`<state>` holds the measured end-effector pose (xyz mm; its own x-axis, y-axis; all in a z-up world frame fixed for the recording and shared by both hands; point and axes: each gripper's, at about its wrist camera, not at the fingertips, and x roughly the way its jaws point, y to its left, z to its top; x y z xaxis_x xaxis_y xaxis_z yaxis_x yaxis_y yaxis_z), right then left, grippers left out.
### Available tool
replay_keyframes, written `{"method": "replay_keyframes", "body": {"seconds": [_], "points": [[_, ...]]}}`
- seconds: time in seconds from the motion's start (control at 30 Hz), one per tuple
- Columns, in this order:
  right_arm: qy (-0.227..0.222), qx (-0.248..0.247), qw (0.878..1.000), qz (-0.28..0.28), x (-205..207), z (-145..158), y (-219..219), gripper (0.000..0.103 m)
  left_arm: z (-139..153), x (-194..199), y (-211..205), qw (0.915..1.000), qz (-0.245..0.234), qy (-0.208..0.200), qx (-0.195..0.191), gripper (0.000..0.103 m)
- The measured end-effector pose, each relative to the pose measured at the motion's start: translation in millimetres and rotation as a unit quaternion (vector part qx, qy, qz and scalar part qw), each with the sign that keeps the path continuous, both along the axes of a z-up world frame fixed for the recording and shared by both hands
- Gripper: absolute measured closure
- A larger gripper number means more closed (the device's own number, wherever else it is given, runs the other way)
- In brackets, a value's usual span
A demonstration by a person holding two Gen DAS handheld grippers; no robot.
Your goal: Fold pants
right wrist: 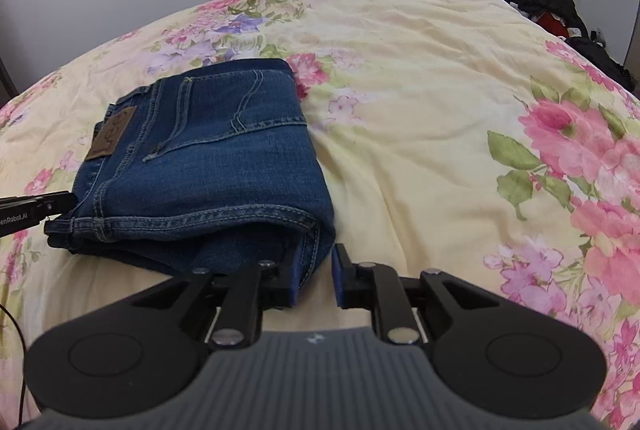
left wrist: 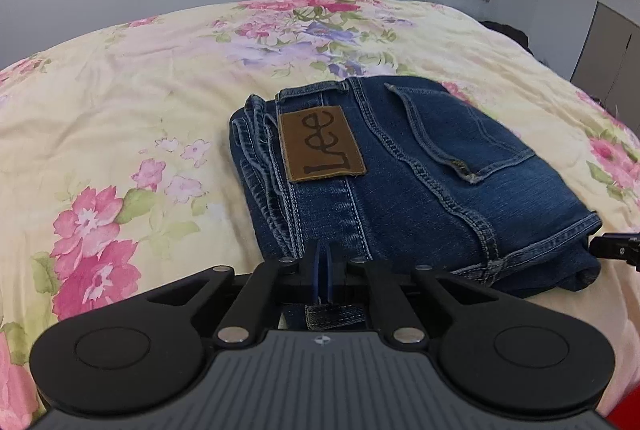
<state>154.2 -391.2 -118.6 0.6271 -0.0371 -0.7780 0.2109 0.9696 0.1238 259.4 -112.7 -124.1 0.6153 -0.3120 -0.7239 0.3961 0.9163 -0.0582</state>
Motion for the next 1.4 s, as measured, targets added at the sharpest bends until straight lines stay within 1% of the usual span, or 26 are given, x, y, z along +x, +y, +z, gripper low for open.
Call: {"method": "replay_keyframes", "body": {"seconds": [0.03,0.1,0.2,0.23,0.3,0.33,0.4,0.47,0.53,0.6,0.67,0.7,0.77,0.8,0.87,0.9,0.97,1.03,1.07,1.1,1.13,1.17,1.2,1.27,1.4], "points": [[0.002,0.008,1.000,-0.004,3.8,-1.6,1.2,0.080,-3.4,1.1,-0.9,1.0000,0.000,0.004,0.005,0.096],[-0.004,0.019,1.000,-0.012,10.5,-3.5,3.0,0.080,-6.5,3.0,-0.3,0.9999,0.004,0.010,0.002,0.097],[0.011,0.022,0.999,-0.025,23.5,-13.9,4.6,0.079,-7.1,5.9,1.8,0.9998,0.007,0.018,-0.007,0.096],[0.016,0.029,0.999,-0.029,27.3,-18.0,3.2,0.080,-7.6,6.7,3.1,0.9997,0.007,0.020,-0.010,0.096],[0.016,0.050,0.998,-0.039,27.4,-21.1,0.3,0.087,-8.5,8.1,5.7,0.9995,0.008,0.025,-0.018,0.096],[0.012,0.054,0.997,-0.044,23.9,-19.4,-0.6,0.097,-9.1,8.9,6.7,0.9993,0.010,0.027,-0.023,0.096],[0.001,0.049,0.997,-0.051,12.2,-10.1,-1.3,0.103,-9.4,10.3,7.8,0.9991,0.013,0.031,-0.027,0.096],[-0.005,0.046,0.998,-0.050,-5.1,0.3,-4.8,0.103,-9.6,10.0,7.6,0.9992,0.012,0.029,-0.025,0.096],[0.001,0.053,0.997,-0.050,-18.6,3.8,-11.7,0.103,-10.2,9.5,7.2,0.9994,0.010,0.025,-0.022,0.096],[0.017,0.046,0.997,-0.059,-30.3,1.1,-18.3,0.103,-10.3,9.7,7.0,0.9995,0.010,0.024,-0.021,0.096],[0.026,0.061,0.996,-0.067,-40.2,-4.9,-26.5,0.103,-10.4,9.7,7.2,0.9994,0.011,0.025,-0.022,0.096],[0.025,0.073,0.995,-0.070,-44.6,-5.9,-29.0,0.103,-10.4,9.7,7.2,0.9993,0.012,0.026,-0.024,0.096],[0.009,0.070,0.995,-0.068,-47.3,-1.3,-27.2,0.103,-10.3,10.0,7.6,0.9991,0.014,0.029,-0.027,0.096],[-0.003,0.063,0.996,-0.061,-46.1,2.5,-24.2,0.099,-10.1,10.2,7.8,0.9990,0.016,0.030,-0.028,0.096],[-0.026,0.047,0.998,-0.039,-37.7,9.9,-15.9,0.081,-9.8,10.6,8.4,0.9988,0.018,0.033,-0.030,0.096],[-0.035,0.034,0.998,-0.026,-30.7,12.4,-11.4,0.069,-9.7,10.9,8.4,0.9988,0.018,0.034,-0.030,0.096],[-0.034,-0.010,0.999,0.002,-13.9,12.2,-1.3,0.069,-9.4,11.4,9.0,0.9987,0.019,0.036,-0.032,0.096],[-0.027,-0.057,0.998,0.026,1.0,7.1,7.3,0.069,-9.4,12.1,9.4,0.9985,0.021,0.038,-0.035,0.096],[-0.024,-0.077,0.996,0.033,5.7,4.3,10.3,0.070,-9.6,12.6,9.8,0.9984,0.021,0.039,-0.036,0.096],[-0.024,-0.088,0.995,0.042,8.2,2.5,12.9,0.076,-9.8,12.6,10.1,0.9983,0.022,0.039,-0.038,0.096],[-0.025,-0.089,0.994,0.050,8.7,1.8,14.5,0.095,-10.1,12.8,10.5,0.9982,0.022,0.040,-0.039,0.096],[-0.025,-0.093,0.994,0.053,7.2,1.9,15.8,0.101,-10.2,12.8,10.6,0.9982,0.022,0.040,-0.039,0.096],[-0.028,-0.101,0.993,0.056,4.4,2.7,17.3,0.103,-10.5,12.9,10.6,0.9982,0.022,0.040,-0.039,0.096],[-0.019,-0.107,0.992,0.060,0.7,1.7,17.6,0.103,-11.4,13.5,10.9,0.9983,0.020,0.040,-0.039,0.096],[0.019,-0.084,0.994,0.064,6.4,-9.1,12.1,0.103,-13.3,16.0,14.1,0.9978,0.018,0.045,-0.044,0.096]]}}
